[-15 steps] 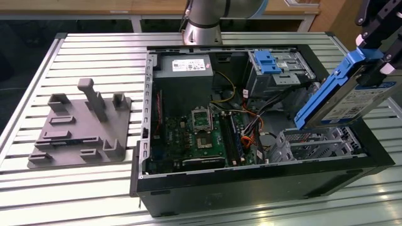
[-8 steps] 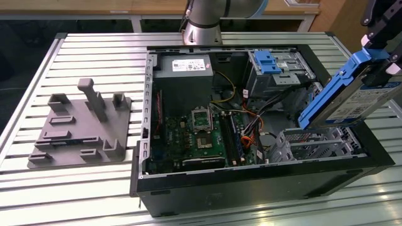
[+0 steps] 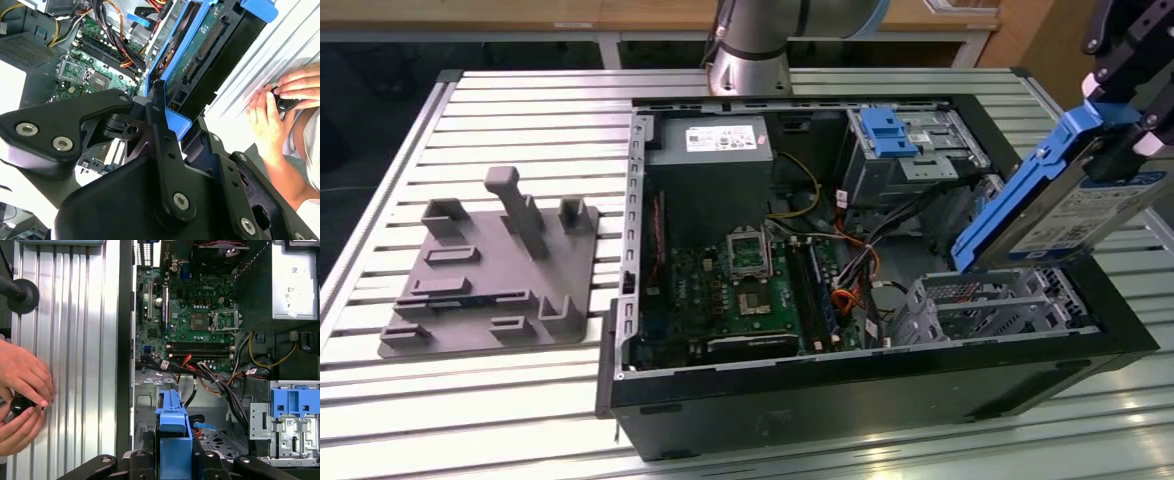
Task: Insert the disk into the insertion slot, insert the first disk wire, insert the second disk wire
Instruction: 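Insert the disk into the insertion slot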
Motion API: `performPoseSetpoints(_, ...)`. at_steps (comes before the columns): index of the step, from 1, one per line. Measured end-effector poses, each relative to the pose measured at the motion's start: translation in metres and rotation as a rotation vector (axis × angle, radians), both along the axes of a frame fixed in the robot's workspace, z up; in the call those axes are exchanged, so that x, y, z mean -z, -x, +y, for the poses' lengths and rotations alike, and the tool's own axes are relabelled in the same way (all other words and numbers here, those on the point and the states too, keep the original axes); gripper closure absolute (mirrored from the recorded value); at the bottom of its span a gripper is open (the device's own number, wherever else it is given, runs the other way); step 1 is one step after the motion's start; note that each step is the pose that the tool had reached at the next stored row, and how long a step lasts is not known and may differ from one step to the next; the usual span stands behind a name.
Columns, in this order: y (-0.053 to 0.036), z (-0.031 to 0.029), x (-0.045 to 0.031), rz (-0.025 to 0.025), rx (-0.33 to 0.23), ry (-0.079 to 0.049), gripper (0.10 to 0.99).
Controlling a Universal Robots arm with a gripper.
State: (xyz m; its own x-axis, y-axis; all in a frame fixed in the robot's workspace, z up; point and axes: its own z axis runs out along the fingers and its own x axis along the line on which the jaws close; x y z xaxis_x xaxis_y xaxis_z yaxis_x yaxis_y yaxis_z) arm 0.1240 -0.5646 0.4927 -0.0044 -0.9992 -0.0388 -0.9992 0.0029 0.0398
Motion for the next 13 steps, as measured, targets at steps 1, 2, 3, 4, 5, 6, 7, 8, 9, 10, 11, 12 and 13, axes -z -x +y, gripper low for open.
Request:
performPoseSetpoints(1, 0.0, 0.0011, 0.0007, 0.0, 0.0, 0.0, 0.722)
performPoseSetpoints(2, 0.0, 0.0019, 0.0015, 0.0, 0.0, 0.0, 0.722)
performPoseSetpoints(3, 0.0001, 0.0024, 0.0026, 0.0, 0.0, 0.0, 0.722)
performPoseSetpoints(4, 0.0001, 0.0026, 0.0036, 0.0, 0.0, 0.0, 0.722)
performPoseSetpoints(5, 0.0001, 0.0026, 0.0047, 0.0, 0.0, 0.0, 0.722)
performPoseSetpoints(6, 0.0001, 0.0027, 0.0057, 0.0, 0.0, 0.0, 0.722)
performPoseSetpoints(7, 0.0001, 0.0027, 0.0066, 0.0, 0.0, 0.0, 0.722)
performPoseSetpoints(8, 0.0001, 0.0027, 0.0075, 0.0, 0.0, 0.0, 0.722)
performPoseSetpoints(9, 0.0001, 0.0027, 0.0085, 0.0, 0.0, 0.0, 0.722)
performPoseSetpoints(10, 0.0001, 0.0027, 0.0094, 0.0, 0.0, 0.0, 0.722)
performPoseSetpoints(11, 0.0001, 0.0027, 0.0104, 0.0, 0.0, 0.0, 0.722)
performPoseSetpoints(12, 0.0001, 0.0027, 0.0113, 0.0, 0.0, 0.0, 0.722)
performPoseSetpoints(13, 0.0001, 0.0027, 0.0122, 0.0, 0.0, 0.0, 0.722)
